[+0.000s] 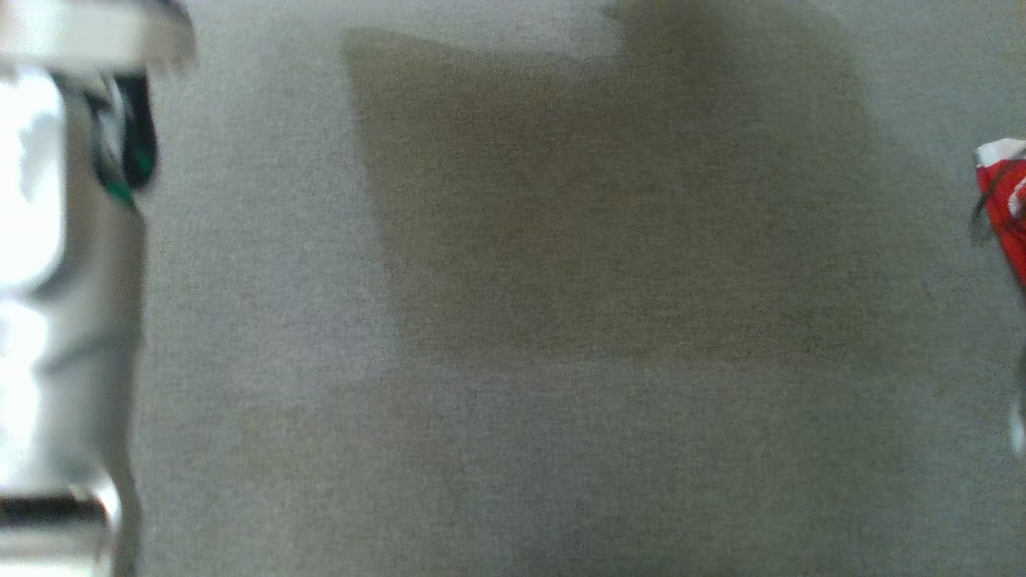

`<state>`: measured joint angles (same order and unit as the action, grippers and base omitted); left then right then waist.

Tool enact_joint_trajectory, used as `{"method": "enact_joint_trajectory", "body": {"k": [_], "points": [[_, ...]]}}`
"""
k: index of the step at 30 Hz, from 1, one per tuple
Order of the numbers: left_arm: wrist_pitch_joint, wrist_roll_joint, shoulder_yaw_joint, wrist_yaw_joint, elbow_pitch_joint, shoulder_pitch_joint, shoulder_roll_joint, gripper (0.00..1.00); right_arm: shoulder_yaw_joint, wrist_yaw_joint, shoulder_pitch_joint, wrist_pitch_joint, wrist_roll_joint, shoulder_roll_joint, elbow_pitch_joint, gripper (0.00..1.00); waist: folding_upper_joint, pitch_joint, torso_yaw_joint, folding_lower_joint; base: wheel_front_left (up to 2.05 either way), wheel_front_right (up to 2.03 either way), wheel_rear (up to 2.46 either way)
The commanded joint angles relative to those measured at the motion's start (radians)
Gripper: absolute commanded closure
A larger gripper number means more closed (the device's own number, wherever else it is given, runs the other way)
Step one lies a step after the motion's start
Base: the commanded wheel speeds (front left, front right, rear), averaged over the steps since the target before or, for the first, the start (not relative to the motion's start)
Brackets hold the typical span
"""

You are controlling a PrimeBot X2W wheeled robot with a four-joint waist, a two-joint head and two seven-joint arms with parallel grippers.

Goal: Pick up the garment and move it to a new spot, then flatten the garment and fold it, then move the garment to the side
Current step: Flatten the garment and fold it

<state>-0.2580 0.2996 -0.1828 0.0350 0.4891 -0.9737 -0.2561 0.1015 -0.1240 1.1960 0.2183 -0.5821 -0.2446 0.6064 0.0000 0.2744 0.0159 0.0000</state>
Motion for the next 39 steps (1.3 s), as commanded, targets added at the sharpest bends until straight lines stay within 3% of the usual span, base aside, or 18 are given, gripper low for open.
{"method": "enact_joint_trajectory", "body": {"k": [1, 5, 10, 18, 24, 31, 39], "points": [[-0.003, 0.010, 0.061, -0.012, -0.019, 0.057, -0.032, 1.00, 0.024, -0.007, -0.078, -0.010, -0.033, -0.003, -0.030, 1.00, 0.0000, -0.008, -0.008, 0.0000, 0.00, 0.00, 0.00], [-0.003, 0.041, 0.145, -0.018, -0.025, 0.291, 0.030, 1.00, 0.089, -0.007, -0.348, -0.028, -0.126, -0.027, -0.086, 1.00, 0.0000, -0.025, -0.021, 0.0000, 0.00, 0.00, 0.00], [-0.004, 0.040, 0.215, 0.021, 0.024, 0.555, 0.120, 1.00, 0.134, -0.007, -0.695, -0.037, -0.219, -0.049, -0.162, 1.00, 0.0000, -0.049, -0.037, 0.0000, 0.00, 0.00, 0.00], [-0.004, 0.013, 0.276, 0.069, 0.070, 0.790, 0.187, 1.00, 0.174, -0.007, -1.024, -0.066, -0.300, -0.064, -0.254, 1.00, 0.0000, -0.122, -0.060, 0.0000, 0.00, 0.00, 0.00], [-0.004, 0.002, 0.287, 0.088, 0.047, 0.930, 0.204, 1.00, 0.178, -0.007, -1.223, -0.106, -0.330, -0.091, -0.304, 1.00, 0.0000, -0.184, -0.071, 0.0000, 0.00, 0.00, 0.00], [-0.004, 0.005, 0.261, 0.091, -0.034, 0.969, 0.205, 1.00, 0.125, -0.007, -1.269, -0.099, -0.328, -0.082, -0.383, 1.00, 0.0000, -0.188, -0.062, 0.0000, 0.00, 0.00, 0.00], [-0.004, -0.030, 0.216, 0.053, 0.031, 0.788, 0.206, 1.00, 0.128, -0.007, -1.048, -0.142, -0.253, -0.020, -0.362, 1.00, 0.0000, -0.121, -0.042, 0.0000, 0.00, 0.00, 0.00]]}}
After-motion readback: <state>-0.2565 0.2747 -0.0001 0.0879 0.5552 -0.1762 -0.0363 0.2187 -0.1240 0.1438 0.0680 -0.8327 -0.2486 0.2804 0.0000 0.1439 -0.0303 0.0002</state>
